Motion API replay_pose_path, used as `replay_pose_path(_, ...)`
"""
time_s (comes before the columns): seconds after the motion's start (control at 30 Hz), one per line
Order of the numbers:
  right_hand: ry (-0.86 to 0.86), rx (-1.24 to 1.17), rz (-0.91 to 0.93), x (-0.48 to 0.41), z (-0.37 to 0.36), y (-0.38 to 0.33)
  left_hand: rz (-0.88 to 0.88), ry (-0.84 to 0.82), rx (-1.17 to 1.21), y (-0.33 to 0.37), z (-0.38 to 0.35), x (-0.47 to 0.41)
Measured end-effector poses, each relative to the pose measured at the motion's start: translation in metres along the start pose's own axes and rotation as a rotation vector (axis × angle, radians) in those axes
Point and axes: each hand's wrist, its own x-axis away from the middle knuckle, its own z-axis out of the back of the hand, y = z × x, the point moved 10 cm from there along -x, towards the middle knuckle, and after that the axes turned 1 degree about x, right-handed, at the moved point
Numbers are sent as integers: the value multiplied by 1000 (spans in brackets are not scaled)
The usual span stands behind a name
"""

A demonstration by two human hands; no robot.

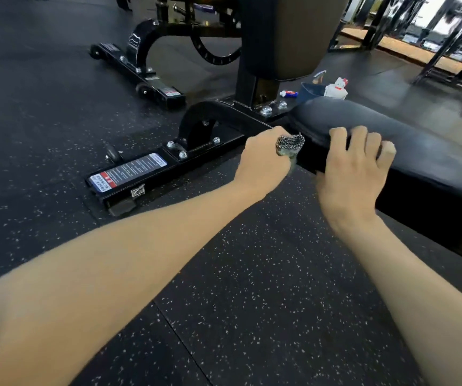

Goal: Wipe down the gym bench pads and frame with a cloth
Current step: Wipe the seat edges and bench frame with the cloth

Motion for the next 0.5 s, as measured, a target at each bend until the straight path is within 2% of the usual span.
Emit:
replay_pose_path(0.1,-9,-50,8,-2,1,3,63,180,36,-22,27,-29)
replay_pose_path(0.17,-16,-77,-5,-2,1,4,128,235,67,-39,33,-46)
replay_pose_path(0.37,-20,-122,-40,0,1,2,250,193,246,-40,-11,-79)
replay_pose_path(0.5,-12,-88,-19,2,-2,1,214,117,197,-37,-29,-98)
